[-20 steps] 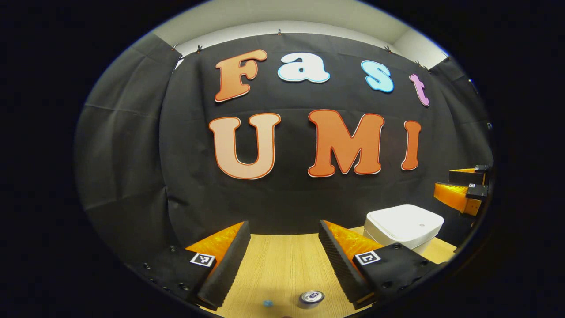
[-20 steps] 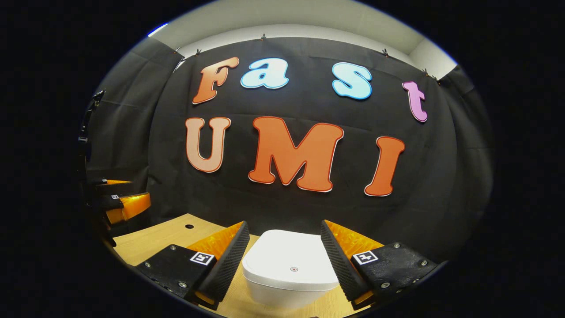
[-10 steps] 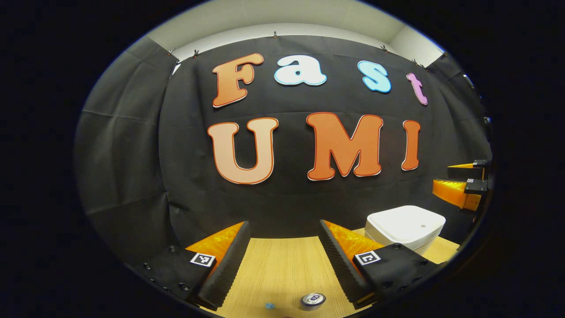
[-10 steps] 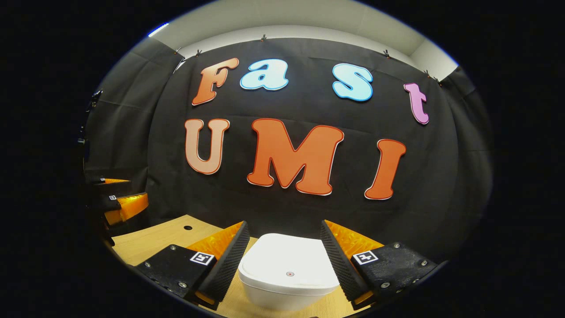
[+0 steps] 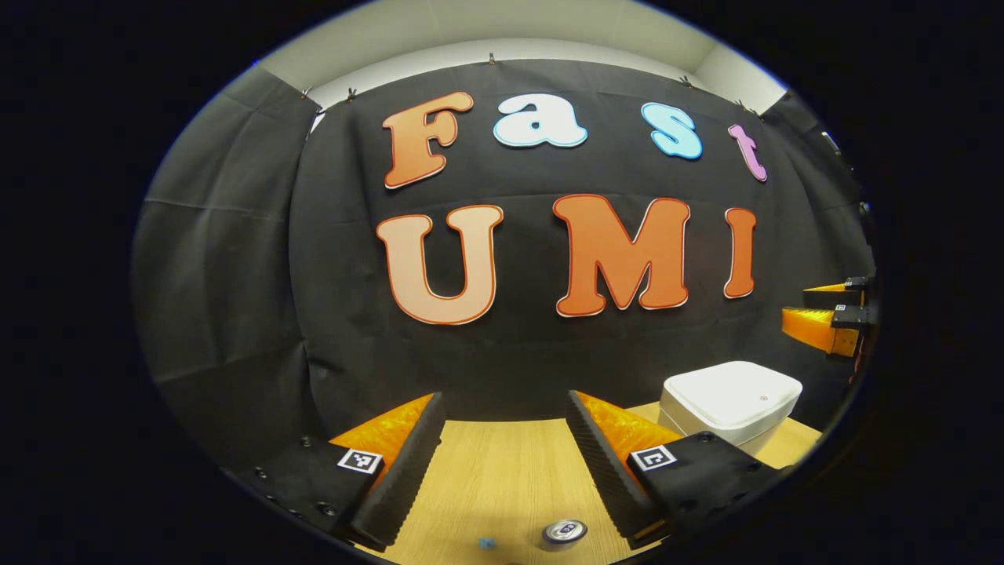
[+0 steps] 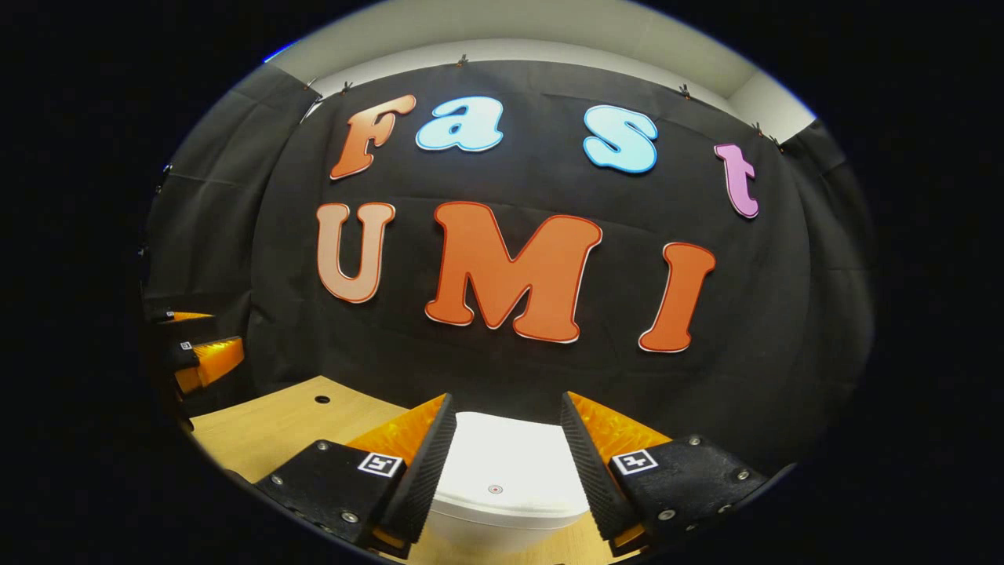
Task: Press the lid of the desktop garbage bin to open it, pick up the crumpled paper on the desktop and throw it into the bin, then pick up the pop can on the desktop and drop it into the bin, and finally close the garbage bin lid.
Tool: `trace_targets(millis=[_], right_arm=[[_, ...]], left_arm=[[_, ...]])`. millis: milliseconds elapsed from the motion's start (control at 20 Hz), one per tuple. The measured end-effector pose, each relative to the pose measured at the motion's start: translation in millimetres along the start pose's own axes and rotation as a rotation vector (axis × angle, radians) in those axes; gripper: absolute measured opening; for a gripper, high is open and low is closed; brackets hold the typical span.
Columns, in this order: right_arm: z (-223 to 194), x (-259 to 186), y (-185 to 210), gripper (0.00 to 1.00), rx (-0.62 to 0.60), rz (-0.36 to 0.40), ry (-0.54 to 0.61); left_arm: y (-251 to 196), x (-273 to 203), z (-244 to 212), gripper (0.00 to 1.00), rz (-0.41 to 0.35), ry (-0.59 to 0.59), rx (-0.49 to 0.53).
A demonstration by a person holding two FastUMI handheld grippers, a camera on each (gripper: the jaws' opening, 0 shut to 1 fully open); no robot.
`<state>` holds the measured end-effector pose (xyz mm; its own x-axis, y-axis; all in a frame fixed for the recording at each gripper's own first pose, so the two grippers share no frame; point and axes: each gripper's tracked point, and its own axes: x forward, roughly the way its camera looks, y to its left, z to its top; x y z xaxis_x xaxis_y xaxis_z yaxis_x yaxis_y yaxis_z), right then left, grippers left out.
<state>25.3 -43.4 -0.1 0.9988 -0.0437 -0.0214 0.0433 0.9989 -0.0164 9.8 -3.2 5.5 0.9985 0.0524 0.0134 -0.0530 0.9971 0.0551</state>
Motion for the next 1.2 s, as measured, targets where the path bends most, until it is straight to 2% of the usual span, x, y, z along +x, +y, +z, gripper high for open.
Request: trace_targets(millis=[150,250,400,450,500,600,900,1200], right_arm=[[-8.0,5.2,-11.2,0.74,0.025,-0.021,0.025],[-15.4,9.0,-16.6,0.64,0.049,-0.021,0.052],[-28.7,14.3,-20.5,0.33,0.088,-0.011,0.091],[-32.6,15.8,-22.5,0.25,0.089,-0.014,0.100],[-36.4,17.8,-23.6,0.13,0.086,-0.019,0.110],[-43.2,20.2,-18.6,0.01,0.100,0.007,0.122],[-74.7,24.9,-1.1,0.01,0.068,0.073,0.216],[-105.6,23.6,12.1,0.01,0.092,0.119,0.318]], left_arm=[[0.5,-0.6,-4.8,0.99,0.009,0.012,-0.001],[0.3,0.5,-8.7,0.99,0.014,0.021,0.002],[1.5,-0.5,-10.1,0.99,0.028,0.029,0.009],[2.3,-0.5,-12.2,0.99,0.033,0.033,0.010],[2.4,-0.2,-12.6,1.00,0.038,0.038,0.011],[4.1,-1.9,-16.0,0.99,0.048,0.048,0.017],[15.1,-4.7,-21.4,0.99,0.099,0.067,0.033],[16.7,-10.7,-29.0,0.99,0.125,0.093,0.029]])
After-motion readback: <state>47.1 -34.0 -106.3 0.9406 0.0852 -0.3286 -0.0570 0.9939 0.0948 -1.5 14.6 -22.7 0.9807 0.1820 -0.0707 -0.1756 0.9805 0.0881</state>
